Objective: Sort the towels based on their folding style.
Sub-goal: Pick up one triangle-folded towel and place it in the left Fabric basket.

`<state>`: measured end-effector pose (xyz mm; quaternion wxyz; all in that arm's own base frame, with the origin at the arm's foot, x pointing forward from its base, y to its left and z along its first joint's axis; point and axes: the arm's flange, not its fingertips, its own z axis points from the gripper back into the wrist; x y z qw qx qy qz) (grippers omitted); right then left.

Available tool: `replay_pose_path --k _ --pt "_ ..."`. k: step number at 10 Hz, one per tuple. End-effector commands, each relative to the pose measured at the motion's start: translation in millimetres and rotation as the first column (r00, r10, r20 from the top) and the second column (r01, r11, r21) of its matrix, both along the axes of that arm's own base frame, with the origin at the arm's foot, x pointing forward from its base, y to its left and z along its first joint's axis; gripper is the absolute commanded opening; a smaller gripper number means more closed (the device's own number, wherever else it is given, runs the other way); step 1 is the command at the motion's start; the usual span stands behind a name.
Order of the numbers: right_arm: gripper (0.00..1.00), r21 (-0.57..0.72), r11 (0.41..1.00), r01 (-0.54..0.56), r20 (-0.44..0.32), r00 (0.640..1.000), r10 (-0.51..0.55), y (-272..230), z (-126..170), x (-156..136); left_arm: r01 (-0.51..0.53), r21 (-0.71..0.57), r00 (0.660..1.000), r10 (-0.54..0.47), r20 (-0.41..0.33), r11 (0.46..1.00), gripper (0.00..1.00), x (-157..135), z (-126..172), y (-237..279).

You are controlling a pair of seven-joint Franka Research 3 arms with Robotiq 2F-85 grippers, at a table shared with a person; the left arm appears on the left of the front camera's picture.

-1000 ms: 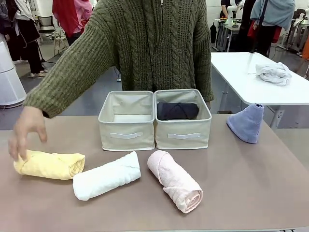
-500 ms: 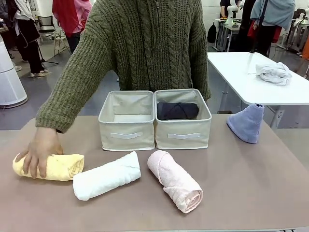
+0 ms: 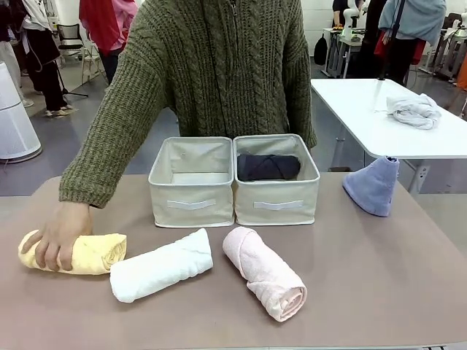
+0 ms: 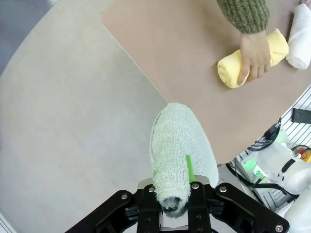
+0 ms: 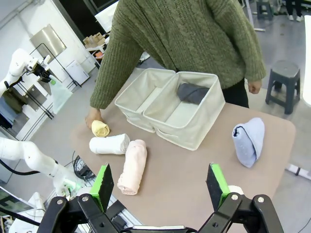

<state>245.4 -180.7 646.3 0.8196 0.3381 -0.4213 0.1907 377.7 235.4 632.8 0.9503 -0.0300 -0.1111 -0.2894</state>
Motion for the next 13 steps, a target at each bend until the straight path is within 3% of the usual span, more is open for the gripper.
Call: replay_pose_path --k 1,11,12,13 --pt "1.0 0.008 1.0 -0.015 0.009 1.0 0.014 0.8 -1.1 1.1 0.015 0.001 1.0 -0.015 0.001 1.0 0.0 -2.6 4.3 -0.1" --pt "1.0 0.008 1.0 -0.015 0.009 1.0 0.014 0.8 -1.1 1.1 0.015 0.001 1.0 -0.015 0.001 1.0 0.0 -2.6 4.3 -0.1" --pt "1.0 0.008 1.0 -0.015 0.009 1.0 0.014 0.8 -1.1 1.1 0.0 0.0 1.0 0.0 0.0 1.0 0.17 0.0 0.0 0.0" --pt "1.0 0.008 1.0 -0.015 0.009 1.0 0.014 0.8 -1.1 1.1 0.12 0.018 0.993 -0.12 0.002 0.993 0.17 9.8 9.4 -11.2"
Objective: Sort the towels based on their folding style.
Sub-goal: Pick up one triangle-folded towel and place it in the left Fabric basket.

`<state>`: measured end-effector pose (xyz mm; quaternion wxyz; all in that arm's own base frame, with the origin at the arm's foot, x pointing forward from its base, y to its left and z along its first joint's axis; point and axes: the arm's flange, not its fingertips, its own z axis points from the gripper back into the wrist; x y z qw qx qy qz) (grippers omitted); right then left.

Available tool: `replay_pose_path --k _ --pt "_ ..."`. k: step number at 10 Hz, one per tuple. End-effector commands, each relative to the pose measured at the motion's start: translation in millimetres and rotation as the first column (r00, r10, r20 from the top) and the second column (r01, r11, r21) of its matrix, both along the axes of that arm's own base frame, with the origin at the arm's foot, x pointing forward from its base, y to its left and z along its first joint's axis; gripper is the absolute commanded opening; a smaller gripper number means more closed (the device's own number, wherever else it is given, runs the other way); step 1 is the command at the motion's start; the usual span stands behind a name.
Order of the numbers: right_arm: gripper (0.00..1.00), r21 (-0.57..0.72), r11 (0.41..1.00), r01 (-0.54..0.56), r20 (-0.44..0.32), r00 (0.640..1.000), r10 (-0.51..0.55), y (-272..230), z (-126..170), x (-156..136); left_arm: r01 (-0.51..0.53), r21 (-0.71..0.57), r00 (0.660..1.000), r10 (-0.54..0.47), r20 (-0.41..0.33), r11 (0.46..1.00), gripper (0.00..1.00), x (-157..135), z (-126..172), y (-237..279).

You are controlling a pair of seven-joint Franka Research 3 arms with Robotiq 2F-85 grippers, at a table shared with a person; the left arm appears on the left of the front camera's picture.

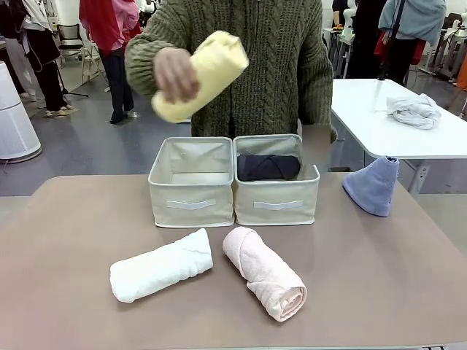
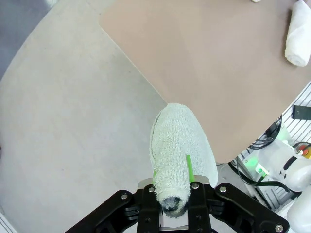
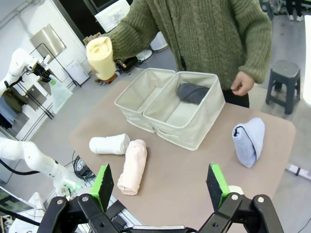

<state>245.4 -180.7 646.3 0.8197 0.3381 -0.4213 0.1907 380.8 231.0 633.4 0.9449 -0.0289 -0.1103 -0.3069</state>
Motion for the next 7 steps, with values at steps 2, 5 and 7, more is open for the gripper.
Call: replay_pose_path --k 2,5,7 --pt "1.0 0.008 1.0 -0.015 0.009 1.0 0.014 0.8 -1.1 1.1 0.168 0.012 0.984 -0.168 0.049 0.986 0.17 26.3 32.1 -59.9" --pt "1.0 0.008 1.0 -0.015 0.009 1.0 0.014 0.8 -1.1 1.1 0.292 0.087 0.956 -0.293 0.006 0.953 0.17 56.4 57.4 -164.8" --pt "1.0 0.008 1.0 -0.015 0.009 1.0 0.014 0.8 -1.1 1.1 0.346 0.062 0.937 -0.348 0.02 0.936 0.17 68.0 63.5 -225.4"
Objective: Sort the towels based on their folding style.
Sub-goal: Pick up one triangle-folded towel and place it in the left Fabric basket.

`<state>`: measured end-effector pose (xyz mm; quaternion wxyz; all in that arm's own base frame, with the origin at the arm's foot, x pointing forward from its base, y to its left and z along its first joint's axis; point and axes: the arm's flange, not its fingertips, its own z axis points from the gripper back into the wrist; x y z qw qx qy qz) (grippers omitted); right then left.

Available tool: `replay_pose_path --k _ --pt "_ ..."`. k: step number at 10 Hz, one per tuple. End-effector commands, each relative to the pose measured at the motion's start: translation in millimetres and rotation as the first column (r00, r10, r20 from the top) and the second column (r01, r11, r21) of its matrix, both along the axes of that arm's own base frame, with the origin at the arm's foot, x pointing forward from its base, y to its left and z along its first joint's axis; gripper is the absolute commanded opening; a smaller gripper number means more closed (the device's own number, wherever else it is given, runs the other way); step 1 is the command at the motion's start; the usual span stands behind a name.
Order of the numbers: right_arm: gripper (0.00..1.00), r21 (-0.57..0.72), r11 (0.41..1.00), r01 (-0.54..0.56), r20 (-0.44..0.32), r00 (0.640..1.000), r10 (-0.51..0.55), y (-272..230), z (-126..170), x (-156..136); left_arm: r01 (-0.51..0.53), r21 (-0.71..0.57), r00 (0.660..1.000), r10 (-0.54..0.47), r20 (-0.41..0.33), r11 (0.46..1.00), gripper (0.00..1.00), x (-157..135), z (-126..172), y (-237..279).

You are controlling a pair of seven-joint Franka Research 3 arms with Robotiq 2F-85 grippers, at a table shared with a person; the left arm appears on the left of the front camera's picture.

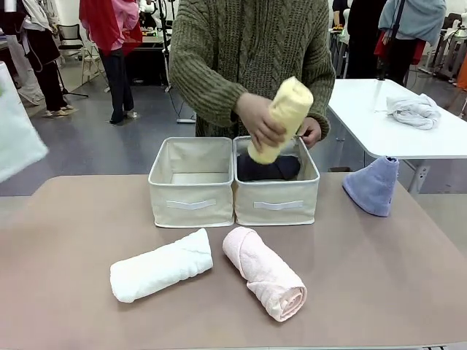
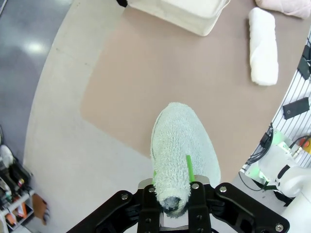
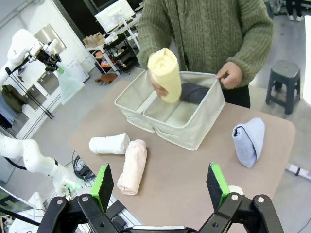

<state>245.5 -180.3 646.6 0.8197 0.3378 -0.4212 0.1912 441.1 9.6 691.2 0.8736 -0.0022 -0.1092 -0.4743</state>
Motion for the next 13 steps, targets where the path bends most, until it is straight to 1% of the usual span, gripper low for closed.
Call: replay_pose_path --k 1,2,3,7,8,9,10,11,12,13 --pt "1.0 0.009 1.0 -0.014 0.008 1.0 0.014 0.4 -1.4 1.0 0.016 -0.043 0.999 -0.018 -0.03 0.999 0.17 13.7 6.7 -21.3" --pt "1.0 0.009 1.0 -0.014 0.008 1.0 0.014 0.4 -1.4 1.0 -0.005 -0.079 0.999 0.002 -0.042 0.997 0.17 10.5 3.9 -26.1" --pt "1.0 0.009 1.0 -0.014 0.008 1.0 0.014 0.4 -1.4 1.0 0.023 -0.009 1.0 -0.023 -0.008 1.0 0.17 6.2 -0.4 -23.9" --pt "1.0 0.009 1.0 -0.014 0.008 1.0 0.014 0.4 -1.4 1.0 0.023 -0.009 1.0 -0.023 -0.008 1.0 0.17 6.2 -0.4 -23.9" --pt "1.0 0.009 1.0 -0.014 0.008 1.0 0.014 0.4 -1.4 1.0 0.015 -0.029 1.0 -0.016 -0.019 0.999 0.17 10.0 -2.3 -27.3" --pt "1.0 0.009 1.0 -0.014 0.008 1.0 0.014 0.4 -1.4 1.0 0.05 -0.012 0.999 -0.05 0.004 0.999 0.17 15.2 -2.2 -39.3" --pt "1.0 0.009 1.0 -0.014 0.008 1.0 0.014 0.4 -1.4 1.0 0.074 0.006 0.997 -0.074 0.022 0.997 0.17 12.2 -5.6 -55.5" --pt "1.0 0.009 1.0 -0.014 0.008 1.0 0.014 0.4 -1.4 1.0 0.099 0.023 0.995 -0.099 0.029 0.995 0.17 23.9 -1.3 -72.5" --pt "1.0 0.009 1.0 -0.014 0.008 1.0 0.014 0.4 -1.4 1.0 0.144 0.023 0.989 -0.144 0.04 0.989 0.17 29.7 2.2 -87.8" --pt "1.0 0.009 1.0 -0.014 0.008 1.0 0.014 0.4 -1.4 1.0 0.173 0.01 0.983 -0.174 0.055 0.985 0.17 28.1 1.1 -104.7"
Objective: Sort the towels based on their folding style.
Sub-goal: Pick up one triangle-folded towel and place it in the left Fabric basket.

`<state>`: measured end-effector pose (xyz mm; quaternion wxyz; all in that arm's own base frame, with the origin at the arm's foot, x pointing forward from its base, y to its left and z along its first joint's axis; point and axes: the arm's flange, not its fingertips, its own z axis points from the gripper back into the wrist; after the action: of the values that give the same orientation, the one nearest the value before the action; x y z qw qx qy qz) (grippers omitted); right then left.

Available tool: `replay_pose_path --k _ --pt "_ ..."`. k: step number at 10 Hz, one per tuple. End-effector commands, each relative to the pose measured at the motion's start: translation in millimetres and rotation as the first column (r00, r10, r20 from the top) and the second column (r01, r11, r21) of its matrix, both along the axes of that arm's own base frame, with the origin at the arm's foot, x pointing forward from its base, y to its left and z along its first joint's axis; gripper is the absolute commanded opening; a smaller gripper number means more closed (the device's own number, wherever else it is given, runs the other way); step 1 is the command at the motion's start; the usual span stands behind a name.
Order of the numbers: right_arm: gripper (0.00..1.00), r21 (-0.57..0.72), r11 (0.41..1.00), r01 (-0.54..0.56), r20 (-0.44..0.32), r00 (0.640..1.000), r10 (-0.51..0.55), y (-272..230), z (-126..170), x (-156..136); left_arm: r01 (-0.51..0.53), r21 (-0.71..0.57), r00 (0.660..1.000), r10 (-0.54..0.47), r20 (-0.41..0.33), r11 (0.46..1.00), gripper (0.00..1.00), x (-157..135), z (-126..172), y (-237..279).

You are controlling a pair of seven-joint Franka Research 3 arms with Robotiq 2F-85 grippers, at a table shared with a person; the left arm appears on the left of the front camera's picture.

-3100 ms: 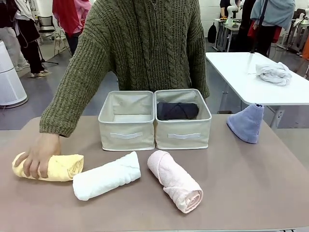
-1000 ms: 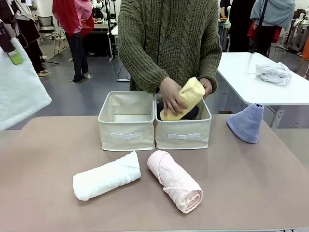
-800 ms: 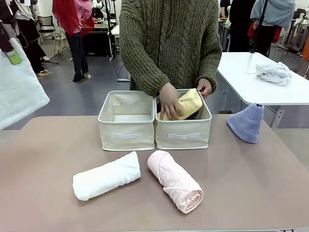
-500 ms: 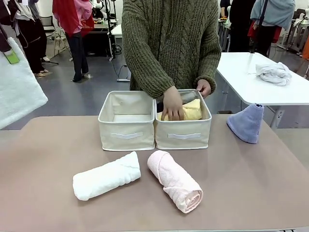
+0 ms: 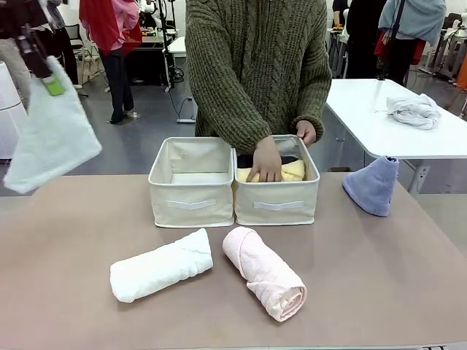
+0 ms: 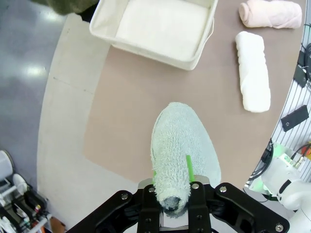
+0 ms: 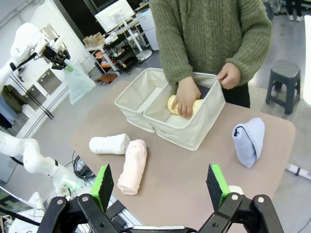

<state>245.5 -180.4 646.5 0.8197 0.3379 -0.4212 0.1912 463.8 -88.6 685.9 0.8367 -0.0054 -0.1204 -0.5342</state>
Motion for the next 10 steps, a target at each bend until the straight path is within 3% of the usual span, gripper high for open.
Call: replay_pose_path --k 1,6,10 --pt "1.0 0.009 1.0 -0.014 0.008 1.0 0.014 0.5 -1.4 1.0 0.074 -0.006 0.997 -0.074 0.021 0.997 0.17 9.4 6.7 -23.3" --pt "1.0 0.009 1.0 -0.014 0.008 1.0 0.014 0.5 -1.4 1.0 0.229 0.001 0.973 -0.229 0.02 0.974 0.17 19.3 -1.8 -112.6" --pt "1.0 0.009 1.0 -0.014 0.008 1.0 0.014 0.5 -1.4 1.0 0.31 -0.023 0.95 -0.31 -0.028 0.951 0.17 27.4 -16.1 -168.0"
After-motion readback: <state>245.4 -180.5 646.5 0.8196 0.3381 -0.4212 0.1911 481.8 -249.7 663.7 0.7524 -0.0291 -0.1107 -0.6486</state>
